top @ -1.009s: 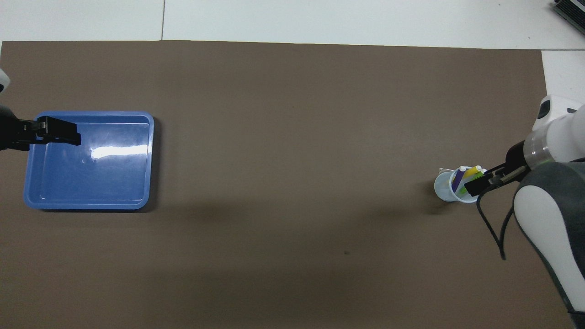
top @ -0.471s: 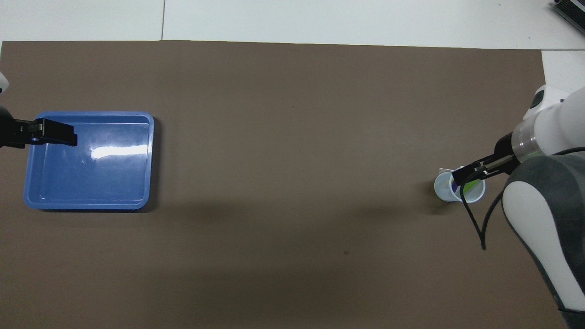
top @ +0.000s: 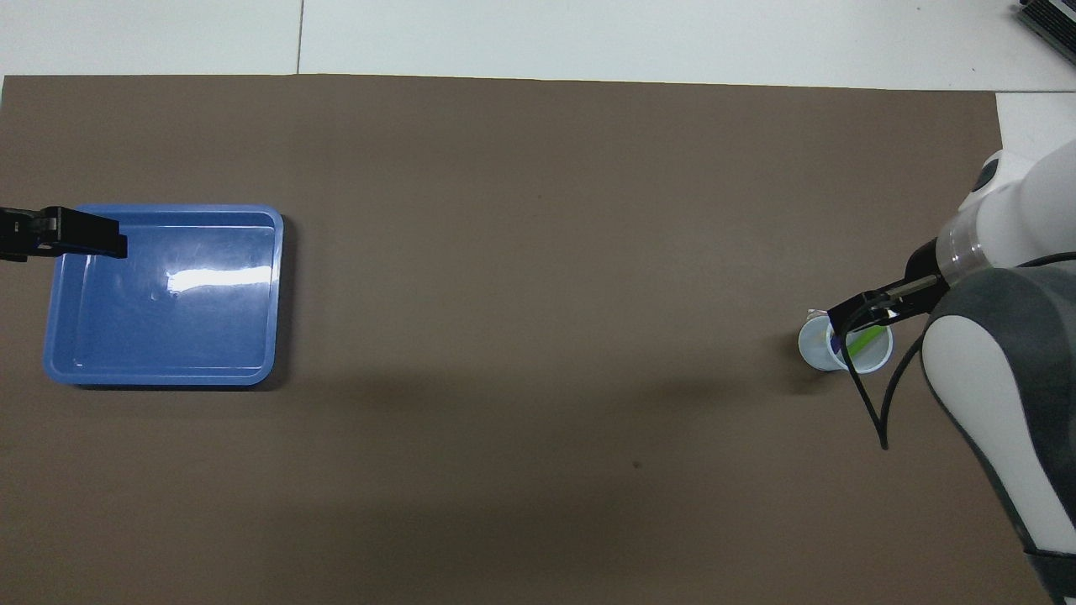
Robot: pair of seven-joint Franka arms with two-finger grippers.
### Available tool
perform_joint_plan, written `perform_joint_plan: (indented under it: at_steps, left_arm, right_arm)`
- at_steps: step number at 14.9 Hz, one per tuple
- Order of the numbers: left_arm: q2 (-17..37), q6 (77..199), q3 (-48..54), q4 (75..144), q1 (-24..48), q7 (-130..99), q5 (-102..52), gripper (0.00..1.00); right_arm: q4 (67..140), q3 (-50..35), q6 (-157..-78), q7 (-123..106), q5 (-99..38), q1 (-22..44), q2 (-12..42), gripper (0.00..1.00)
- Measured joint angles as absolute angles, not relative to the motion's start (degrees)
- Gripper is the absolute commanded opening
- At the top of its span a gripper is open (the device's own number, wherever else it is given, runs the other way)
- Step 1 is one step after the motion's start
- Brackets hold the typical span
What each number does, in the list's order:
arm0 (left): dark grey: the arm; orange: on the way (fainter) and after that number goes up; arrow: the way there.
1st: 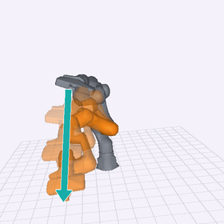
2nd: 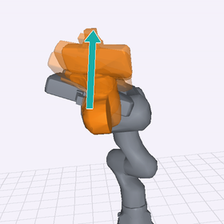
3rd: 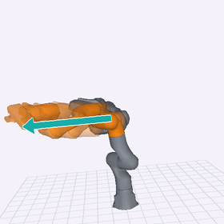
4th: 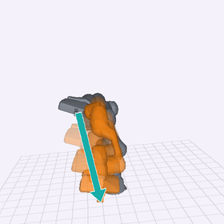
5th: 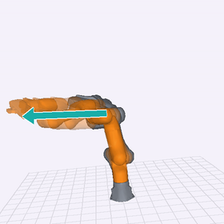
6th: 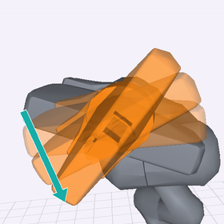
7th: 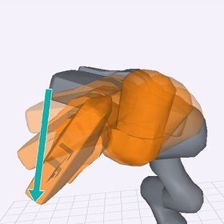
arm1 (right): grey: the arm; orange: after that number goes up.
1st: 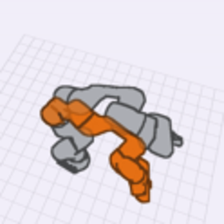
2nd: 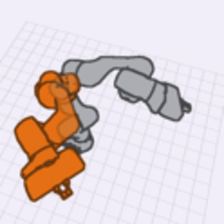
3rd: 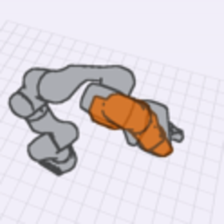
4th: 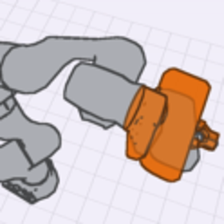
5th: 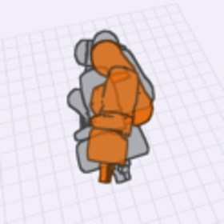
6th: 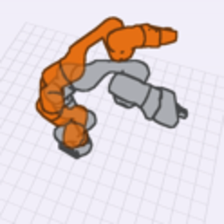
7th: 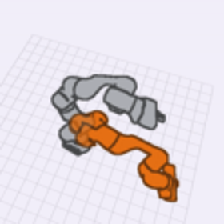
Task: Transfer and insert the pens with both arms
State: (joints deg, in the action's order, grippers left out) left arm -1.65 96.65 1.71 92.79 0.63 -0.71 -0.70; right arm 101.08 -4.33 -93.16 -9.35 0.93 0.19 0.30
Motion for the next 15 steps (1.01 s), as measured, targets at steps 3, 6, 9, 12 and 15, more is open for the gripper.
perform_joint_plan:
  at_steps: [3, 6, 9, 12, 15]
  left_arm:
    - [-1.65, 96.65, 1.65, 92.73, 0.6, -2.99, -0.7, 1.0]
    - [-1.65, 96.65, 1.65, 92.67, 0.6, -3.95, -0.7, 1.0]
    - [-1.65, 96.65, 1.64, 92.66, 0.56, -3.99, -0.7, 1.0]
    - [-1.65, 96.65, 1.62, 92.66, 0.55, -3.99, -0.7, 1.0]
    - [-1.65, 96.65, 1.63, 92.66, 0.55, -3.99, -0.7, 1.0]
  right_arm:
    - [101.07, -3.93, -92.97, -8.8, 0.93, 0.46, 0.3, 1.0]
    - [101.08, -3.75, -92.64, -8.78, 0.93, 0.46, 0.3, 1.0]
    - [101.1, -3.75, -92.6, -8.78, 0.93, 0.46, 0.3, 1.0]
    - [101.1, -3.75, -92.6, -8.78, 0.93, 0.46, 0.3, 1.0]
    - [101.11, -3.75, -92.59, -8.78, 0.93, 0.48, 0.3, 1.0]
